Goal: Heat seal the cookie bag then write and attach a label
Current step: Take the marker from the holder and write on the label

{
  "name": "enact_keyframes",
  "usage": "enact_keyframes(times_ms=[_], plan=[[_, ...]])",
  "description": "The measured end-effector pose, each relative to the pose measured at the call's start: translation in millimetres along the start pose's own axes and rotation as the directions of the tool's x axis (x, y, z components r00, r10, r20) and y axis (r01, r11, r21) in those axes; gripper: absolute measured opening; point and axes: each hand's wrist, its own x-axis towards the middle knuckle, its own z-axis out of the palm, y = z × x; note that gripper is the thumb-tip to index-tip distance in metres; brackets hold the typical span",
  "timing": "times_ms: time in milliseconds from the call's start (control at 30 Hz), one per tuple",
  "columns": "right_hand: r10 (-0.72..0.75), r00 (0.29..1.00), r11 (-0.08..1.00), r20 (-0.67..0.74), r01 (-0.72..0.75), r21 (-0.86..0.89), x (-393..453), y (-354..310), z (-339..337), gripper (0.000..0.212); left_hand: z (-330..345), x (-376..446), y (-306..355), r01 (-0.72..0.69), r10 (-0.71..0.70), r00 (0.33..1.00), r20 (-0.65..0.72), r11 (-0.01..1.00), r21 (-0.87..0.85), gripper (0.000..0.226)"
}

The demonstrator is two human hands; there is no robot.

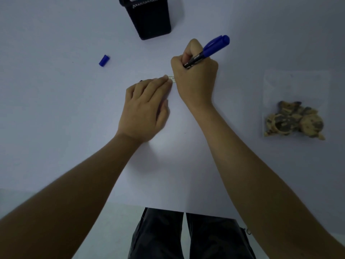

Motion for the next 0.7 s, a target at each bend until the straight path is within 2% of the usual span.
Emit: enact_keyframes(times_ms=[133,367,533,700], plan=[[-0.005,1.000,1.000,0.009,0.005,-0.018,0.0,0.2,-0.3,0.032,-0.4,0.5,-0.8,-0.001,0.001,1.000,-0.003,1.000,-0.004,0.045],[-0.051,0.996,0.998,0.076,0.053,-0.019,0.1,1.4,0.2,0.023,1.1,0.9,-0.3,-0.001,0.001,1.000,-0.011,1.000,0.003,0.045],[-0.029,0.994,0.998,0.108,0.034,-0.049,-0.4,2.8,1.6,0.038,0.8,1.3,-1.0,-0.003,0.003,1.000,-0.006,1.000,0.005,0.046],[-0.040,0.996,0.998,0.085,0.045,-0.048,-1.1,4.7,0.3,0.027,1.8,1.3,-0.6,-0.005,0.005,1.000,-0.008,1.000,0.004,0.045]])
